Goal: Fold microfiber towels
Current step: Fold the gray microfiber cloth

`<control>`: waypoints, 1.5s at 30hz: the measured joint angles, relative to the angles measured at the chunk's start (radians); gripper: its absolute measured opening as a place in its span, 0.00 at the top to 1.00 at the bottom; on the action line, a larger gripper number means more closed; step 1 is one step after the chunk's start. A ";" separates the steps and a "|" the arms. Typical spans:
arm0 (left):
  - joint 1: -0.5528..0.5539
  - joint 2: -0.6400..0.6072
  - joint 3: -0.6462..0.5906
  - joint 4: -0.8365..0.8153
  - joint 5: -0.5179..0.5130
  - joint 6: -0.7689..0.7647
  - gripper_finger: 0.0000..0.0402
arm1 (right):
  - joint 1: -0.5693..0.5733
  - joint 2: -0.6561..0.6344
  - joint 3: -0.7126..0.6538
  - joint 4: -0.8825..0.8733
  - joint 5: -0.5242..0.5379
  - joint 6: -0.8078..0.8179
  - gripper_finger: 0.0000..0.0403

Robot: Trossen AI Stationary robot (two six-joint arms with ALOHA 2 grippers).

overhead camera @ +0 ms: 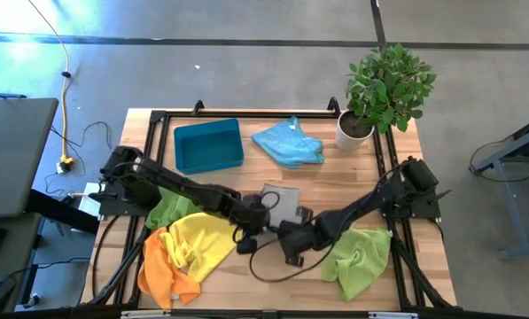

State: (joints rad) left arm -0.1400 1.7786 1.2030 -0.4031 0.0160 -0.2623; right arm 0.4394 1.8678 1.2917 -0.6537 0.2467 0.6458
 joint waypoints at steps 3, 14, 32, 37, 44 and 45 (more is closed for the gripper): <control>0.041 -0.006 0.000 -0.005 -0.068 0.038 0.99 | -0.054 -0.011 -0.001 -0.063 0.035 -0.023 1.00; 0.174 -0.008 0.000 -0.001 -0.077 0.111 0.99 | -0.203 -0.013 -0.051 -0.073 0.046 -0.248 1.00; 0.307 0.023 0.002 0.009 -0.099 0.310 0.97 | -0.334 -0.010 -0.058 -0.095 0.082 -0.463 1.00; 0.336 0.038 0.003 0.025 -0.115 0.352 0.98 | -0.345 -0.009 -0.058 -0.104 0.133 -0.530 1.00; 0.366 0.050 0.000 0.027 -0.118 0.353 0.98 | -0.380 -0.009 -0.057 -0.093 0.179 -0.589 1.00; 0.370 0.050 0.001 0.033 -0.118 0.357 0.98 | -0.385 -0.009 -0.057 -0.095 0.201 -0.600 1.00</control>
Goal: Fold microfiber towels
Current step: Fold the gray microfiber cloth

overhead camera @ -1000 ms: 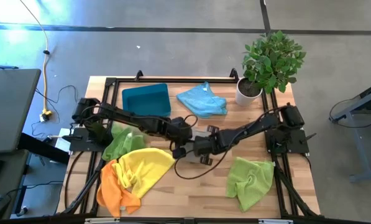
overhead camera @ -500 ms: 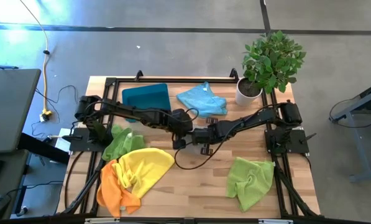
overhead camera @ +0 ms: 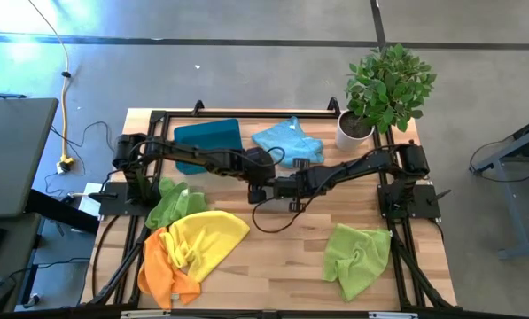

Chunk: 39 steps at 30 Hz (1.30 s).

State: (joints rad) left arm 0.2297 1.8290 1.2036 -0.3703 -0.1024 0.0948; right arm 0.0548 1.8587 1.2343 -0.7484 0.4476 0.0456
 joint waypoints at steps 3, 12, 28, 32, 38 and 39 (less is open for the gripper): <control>0.007 0.008 0.001 0.011 -0.025 0.022 0.98 | -0.015 0.000 0.000 0.003 0.050 -0.028 1.00; 0.025 0.009 0.000 0.013 -0.126 0.031 0.98 | -0.069 0.000 0.000 0.088 0.042 -0.071 0.99; 0.061 0.009 0.000 -0.001 -0.122 0.032 0.97 | -0.127 0.000 0.000 0.101 0.100 -0.117 0.73; 0.061 0.010 0.000 -0.008 -0.118 0.040 0.95 | -0.125 0.000 0.001 0.090 0.102 -0.079 0.72; 0.061 0.049 0.001 -0.031 -0.111 0.040 0.79 | -0.107 -0.002 0.002 0.004 0.106 0.003 0.71; 0.061 0.056 0.000 -0.040 -0.117 0.037 0.76 | -0.105 -0.004 0.002 -0.014 0.108 0.012 0.71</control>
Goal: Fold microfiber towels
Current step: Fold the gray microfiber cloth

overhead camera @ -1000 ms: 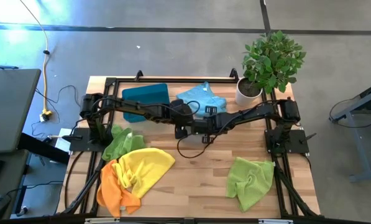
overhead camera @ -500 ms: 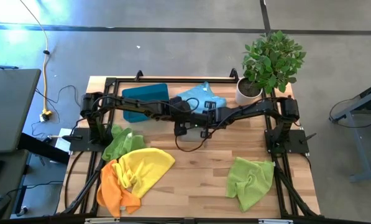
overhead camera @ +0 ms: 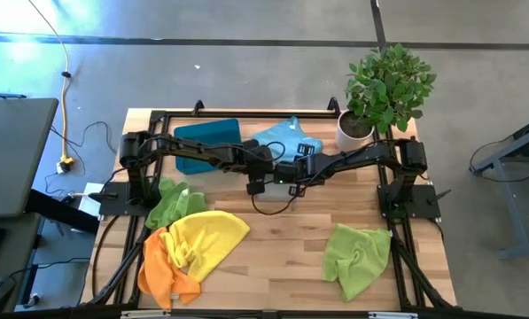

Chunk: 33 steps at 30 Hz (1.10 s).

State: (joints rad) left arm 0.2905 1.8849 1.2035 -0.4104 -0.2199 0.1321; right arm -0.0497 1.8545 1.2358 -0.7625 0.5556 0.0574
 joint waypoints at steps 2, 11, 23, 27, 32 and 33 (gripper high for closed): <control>0.000 0.004 -0.001 0.002 -0.040 -0.018 0.70 | 0.005 -0.010 0.000 -0.014 -0.001 0.038 0.71; 0.000 -0.038 0.001 0.010 -0.228 -0.024 0.61 | 0.005 -0.052 -0.006 0.102 -0.202 0.264 0.72; -0.027 -0.151 0.000 -0.104 0.179 -0.090 0.63 | 0.006 -0.049 -0.137 0.227 -0.277 0.243 0.72; -0.056 -0.152 0.000 -0.129 0.239 -0.148 0.63 | 0.006 -0.049 -0.195 0.255 -0.345 0.303 0.72; -0.106 -0.152 0.000 -0.153 0.239 -0.192 0.63 | 0.030 -0.051 -0.243 0.322 -0.409 0.409 0.72; -0.115 -0.152 0.000 -0.153 0.239 -0.199 0.63 | 0.039 -0.051 -0.244 0.333 -0.410 0.421 0.72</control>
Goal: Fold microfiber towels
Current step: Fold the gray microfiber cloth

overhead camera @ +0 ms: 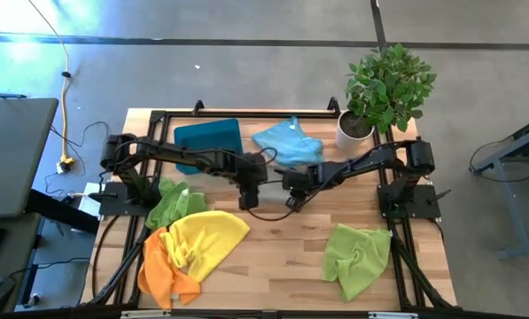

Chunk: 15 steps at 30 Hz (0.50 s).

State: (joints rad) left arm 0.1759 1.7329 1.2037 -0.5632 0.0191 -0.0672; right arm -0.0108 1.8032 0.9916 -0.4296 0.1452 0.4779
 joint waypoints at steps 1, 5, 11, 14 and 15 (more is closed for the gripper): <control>-0.008 0.000 0.000 -0.001 0.000 -0.007 0.64 | 0.010 0.001 0.001 0.013 -0.005 0.012 0.72; -0.039 0.000 0.000 -0.025 0.004 -0.027 0.65 | 0.042 0.005 0.001 0.140 -0.027 0.014 0.72; -0.083 -0.002 0.000 -0.090 0.004 -0.094 0.67 | 0.045 -0.006 0.002 0.258 -0.024 0.008 0.72; -0.103 -0.002 0.001 -0.100 0.004 -0.123 0.68 | 0.036 -0.041 0.002 0.193 -0.015 -0.030 0.72; -0.109 -0.002 0.001 -0.102 0.003 -0.132 0.68 | 0.032 -0.054 0.002 0.164 -0.003 -0.036 0.72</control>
State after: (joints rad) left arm 0.0669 1.7313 1.2045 -0.6647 0.0226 -0.1995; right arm 0.0208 1.7489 0.9932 -0.2657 0.1423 0.4415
